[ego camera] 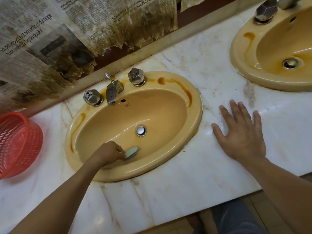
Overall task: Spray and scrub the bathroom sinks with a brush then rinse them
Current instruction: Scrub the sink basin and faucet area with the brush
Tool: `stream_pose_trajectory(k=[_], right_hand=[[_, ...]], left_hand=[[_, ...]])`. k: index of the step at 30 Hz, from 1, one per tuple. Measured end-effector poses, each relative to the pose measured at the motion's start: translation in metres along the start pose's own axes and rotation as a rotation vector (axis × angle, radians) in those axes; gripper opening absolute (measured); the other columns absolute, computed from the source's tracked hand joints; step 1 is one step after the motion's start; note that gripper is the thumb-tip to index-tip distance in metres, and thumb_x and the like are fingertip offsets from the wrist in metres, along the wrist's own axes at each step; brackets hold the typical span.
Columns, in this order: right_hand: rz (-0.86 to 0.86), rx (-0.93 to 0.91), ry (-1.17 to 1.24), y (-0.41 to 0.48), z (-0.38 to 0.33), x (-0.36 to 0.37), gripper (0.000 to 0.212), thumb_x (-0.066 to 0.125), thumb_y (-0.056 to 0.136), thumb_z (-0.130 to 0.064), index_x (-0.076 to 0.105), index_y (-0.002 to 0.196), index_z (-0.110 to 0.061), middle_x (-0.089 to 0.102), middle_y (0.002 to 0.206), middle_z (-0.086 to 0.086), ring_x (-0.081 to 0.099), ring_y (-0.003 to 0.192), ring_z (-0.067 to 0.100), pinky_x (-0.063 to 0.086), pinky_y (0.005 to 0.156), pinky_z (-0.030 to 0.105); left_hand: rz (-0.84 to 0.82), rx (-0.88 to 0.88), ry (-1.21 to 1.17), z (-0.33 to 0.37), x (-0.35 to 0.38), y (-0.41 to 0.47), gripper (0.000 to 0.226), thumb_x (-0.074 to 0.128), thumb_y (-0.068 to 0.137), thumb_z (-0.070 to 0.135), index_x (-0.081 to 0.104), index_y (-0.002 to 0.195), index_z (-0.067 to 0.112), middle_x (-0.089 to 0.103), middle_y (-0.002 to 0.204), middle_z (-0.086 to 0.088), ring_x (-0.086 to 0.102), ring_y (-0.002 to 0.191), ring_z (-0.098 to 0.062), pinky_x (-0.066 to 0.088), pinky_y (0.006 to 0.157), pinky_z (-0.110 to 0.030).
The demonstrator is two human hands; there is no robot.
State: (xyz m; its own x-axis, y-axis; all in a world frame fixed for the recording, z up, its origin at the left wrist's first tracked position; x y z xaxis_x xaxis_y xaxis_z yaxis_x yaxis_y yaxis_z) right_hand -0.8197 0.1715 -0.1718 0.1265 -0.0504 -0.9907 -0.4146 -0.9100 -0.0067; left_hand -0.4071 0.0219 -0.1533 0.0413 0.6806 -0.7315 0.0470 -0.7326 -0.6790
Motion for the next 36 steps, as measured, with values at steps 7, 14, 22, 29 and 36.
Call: stream_pose_trajectory(k=[7, 14, 22, 29, 36], right_hand=[[-0.002, 0.010, -0.011, 0.000, 0.000, 0.001, 0.071, 0.016, 0.101, -0.063, 0.021, 0.162, -0.028, 0.011, 0.171, 0.001, 0.005, 0.158, 0.019, 0.009, 0.125, 0.054], [-0.014, 0.005, -0.014, 0.000, 0.000, 0.000, 0.072, 0.010, 0.100, -0.065, 0.017, 0.163, -0.029, 0.008, 0.171, 0.000, 0.002, 0.158, 0.019, 0.007, 0.126, 0.054], [-0.010, 0.008, -0.009, 0.000, -0.002, -0.001, 0.072, 0.011, 0.100, -0.064, 0.017, 0.163, -0.030, 0.008, 0.171, 0.000, 0.003, 0.158, 0.019, 0.007, 0.126, 0.054], [-0.002, 0.012, -0.004, 0.000, -0.002, 0.001, 0.071, 0.013, 0.100, -0.064, 0.019, 0.162, -0.029, 0.010, 0.171, 0.001, 0.006, 0.158, 0.020, 0.009, 0.125, 0.054], [-0.005, 0.009, -0.009, 0.000, -0.001, 0.000, 0.071, 0.012, 0.101, -0.063, 0.019, 0.162, -0.029, 0.010, 0.171, 0.001, 0.005, 0.158, 0.020, 0.009, 0.125, 0.054]], left_hand=[[-0.010, 0.030, -0.005, 0.008, 0.005, 0.015, 0.009, 0.075, 0.088, 0.032, 0.082, 0.093, 0.029, 0.069, 0.078, 0.006, 0.058, 0.065, -0.012, 0.044, 0.055, -0.023], [-0.065, 0.070, -0.024, 0.014, 0.002, 0.019, 0.013, 0.074, 0.088, 0.032, 0.082, 0.098, 0.030, 0.070, 0.084, 0.005, 0.058, 0.068, -0.013, 0.049, 0.062, -0.027], [-0.120, 0.415, -0.107, 0.095, 0.005, 0.013, 0.025, 0.071, 0.093, 0.037, 0.079, 0.116, 0.031, 0.062, 0.111, 0.002, 0.057, 0.086, -0.009, 0.039, 0.067, -0.021], [-0.359, 0.253, -0.696, 0.124, 0.014, 0.009, 0.015, 0.077, 0.092, 0.032, 0.082, 0.105, 0.026, 0.033, 0.061, 0.001, 0.024, 0.047, -0.015, 0.020, 0.043, -0.021], [-0.094, 0.308, -0.080, 0.101, 0.001, 0.009, 0.020, 0.073, 0.092, 0.035, 0.080, 0.108, 0.027, 0.064, 0.097, 0.006, 0.059, 0.080, -0.011, 0.041, 0.059, -0.022]])
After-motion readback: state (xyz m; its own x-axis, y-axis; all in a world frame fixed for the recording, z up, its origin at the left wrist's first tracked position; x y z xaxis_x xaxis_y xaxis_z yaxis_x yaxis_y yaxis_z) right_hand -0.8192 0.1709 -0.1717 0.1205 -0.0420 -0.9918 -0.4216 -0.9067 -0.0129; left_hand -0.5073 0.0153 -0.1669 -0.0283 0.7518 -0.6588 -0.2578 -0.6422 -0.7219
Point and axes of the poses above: each hand's wrist, its own y-axis towards the middle knuckle, its own x-axis out of the palm, z = x × y, the point moved 3 cm from there along y, towards the middle knuckle
